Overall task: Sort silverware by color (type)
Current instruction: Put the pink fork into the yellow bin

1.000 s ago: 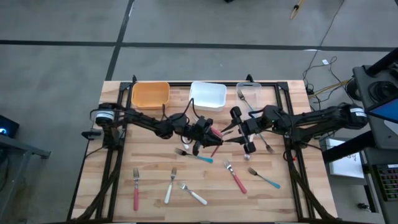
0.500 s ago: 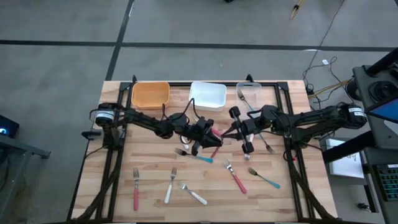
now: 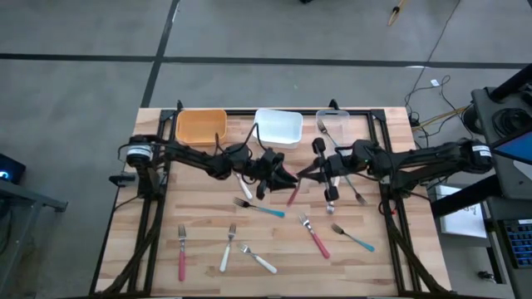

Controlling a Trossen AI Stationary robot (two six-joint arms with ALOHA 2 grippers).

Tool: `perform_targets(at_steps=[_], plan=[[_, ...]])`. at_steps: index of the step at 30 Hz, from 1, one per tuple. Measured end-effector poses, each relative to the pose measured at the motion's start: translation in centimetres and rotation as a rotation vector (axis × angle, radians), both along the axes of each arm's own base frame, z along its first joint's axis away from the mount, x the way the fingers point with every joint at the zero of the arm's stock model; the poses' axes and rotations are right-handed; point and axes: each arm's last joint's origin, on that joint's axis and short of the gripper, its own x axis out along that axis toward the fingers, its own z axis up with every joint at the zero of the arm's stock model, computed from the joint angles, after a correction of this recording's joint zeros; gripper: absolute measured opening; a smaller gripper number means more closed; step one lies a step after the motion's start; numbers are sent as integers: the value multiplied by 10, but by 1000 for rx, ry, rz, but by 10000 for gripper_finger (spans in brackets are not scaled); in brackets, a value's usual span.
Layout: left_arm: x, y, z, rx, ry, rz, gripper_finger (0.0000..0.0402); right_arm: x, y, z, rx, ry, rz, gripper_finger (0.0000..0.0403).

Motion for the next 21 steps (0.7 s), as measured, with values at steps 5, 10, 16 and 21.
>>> perform_targets(at_steps=[5,10,16,21], plan=[[-8,16,8,-12,115,44,95,-11,-5,0,-15,82,-200,9],[-26,26,22,55,286,224,95,-17,-14,-3,-30,141,-517,9],[-49,15,45,338,424,585,95,-9,-17,-3,28,17,-599,9],[-51,-6,55,493,389,730,96,5,-20,-19,97,-112,-668,9]])
